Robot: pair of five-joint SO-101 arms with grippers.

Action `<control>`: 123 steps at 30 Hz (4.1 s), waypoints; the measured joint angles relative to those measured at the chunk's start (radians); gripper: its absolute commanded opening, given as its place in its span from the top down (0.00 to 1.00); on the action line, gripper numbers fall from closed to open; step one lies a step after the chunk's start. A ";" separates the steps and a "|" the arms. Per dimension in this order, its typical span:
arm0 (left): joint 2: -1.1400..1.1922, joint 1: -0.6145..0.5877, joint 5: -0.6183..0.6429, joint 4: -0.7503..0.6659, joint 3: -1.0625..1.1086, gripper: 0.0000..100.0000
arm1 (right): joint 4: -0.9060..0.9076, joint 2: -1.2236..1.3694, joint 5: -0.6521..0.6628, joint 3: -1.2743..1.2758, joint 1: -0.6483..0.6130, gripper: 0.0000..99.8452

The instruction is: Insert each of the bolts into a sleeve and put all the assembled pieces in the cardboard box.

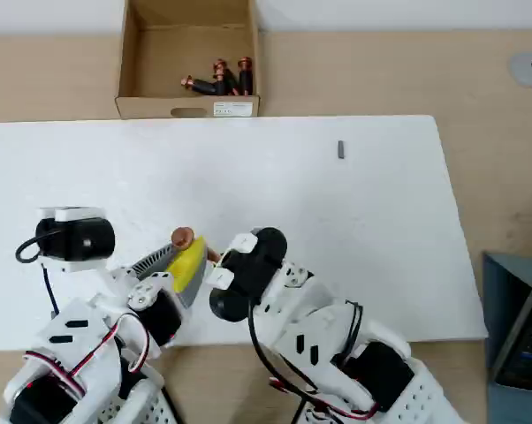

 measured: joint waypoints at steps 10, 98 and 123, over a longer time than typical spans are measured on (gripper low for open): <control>0.009 -0.041 -0.006 0.018 0.052 0.82 | -0.021 -0.002 0.020 -0.003 0.000 0.99; 0.008 -0.635 -0.382 -0.098 0.575 1.00 | -0.422 2.364 0.298 -2.021 0.404 0.99; 0.008 -0.635 -0.382 -0.098 0.575 1.00 | -0.292 2.734 0.440 -2.498 0.402 0.85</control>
